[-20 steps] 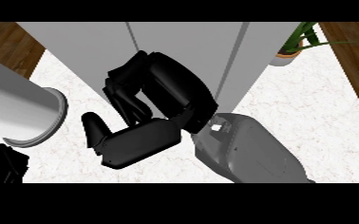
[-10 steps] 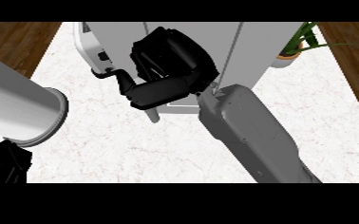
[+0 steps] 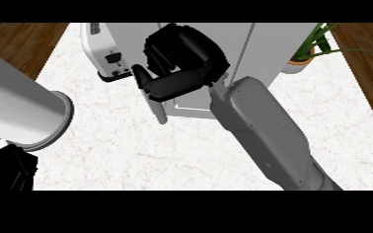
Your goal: Pick up the wine, place it into the cabinet and close the cabinet
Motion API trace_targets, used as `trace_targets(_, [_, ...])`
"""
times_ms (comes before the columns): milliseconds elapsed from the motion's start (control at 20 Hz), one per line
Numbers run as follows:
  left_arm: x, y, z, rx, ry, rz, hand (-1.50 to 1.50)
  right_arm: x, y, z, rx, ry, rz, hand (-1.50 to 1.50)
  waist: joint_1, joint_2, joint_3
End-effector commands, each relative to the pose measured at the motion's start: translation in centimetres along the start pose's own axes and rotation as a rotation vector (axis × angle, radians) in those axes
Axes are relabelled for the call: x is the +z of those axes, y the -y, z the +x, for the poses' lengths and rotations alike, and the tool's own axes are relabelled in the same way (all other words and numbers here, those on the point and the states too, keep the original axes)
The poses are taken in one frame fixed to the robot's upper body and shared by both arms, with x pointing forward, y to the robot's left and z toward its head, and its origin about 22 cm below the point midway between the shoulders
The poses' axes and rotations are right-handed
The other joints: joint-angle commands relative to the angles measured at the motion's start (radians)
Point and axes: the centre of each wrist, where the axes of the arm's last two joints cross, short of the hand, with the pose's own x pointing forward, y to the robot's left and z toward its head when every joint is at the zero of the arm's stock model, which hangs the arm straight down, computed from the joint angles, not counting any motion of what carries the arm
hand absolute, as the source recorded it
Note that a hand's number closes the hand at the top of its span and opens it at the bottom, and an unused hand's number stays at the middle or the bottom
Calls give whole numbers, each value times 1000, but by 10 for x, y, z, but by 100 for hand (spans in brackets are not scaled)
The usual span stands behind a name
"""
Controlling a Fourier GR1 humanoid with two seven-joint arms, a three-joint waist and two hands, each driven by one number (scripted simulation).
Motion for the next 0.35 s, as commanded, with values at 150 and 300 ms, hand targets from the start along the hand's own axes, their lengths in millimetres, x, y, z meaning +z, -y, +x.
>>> trace_targets(150, [-5, -4, 2, 12, 8, -7, 150, 8, 59, -1, 33, -21, -207, 150, -4, 42, 10])
trace_targets(300, [-5, -10, 2, 15, -2, -3, 150, 10, 64, -1, 42, -40, -200, 150, -5, 42, 10])
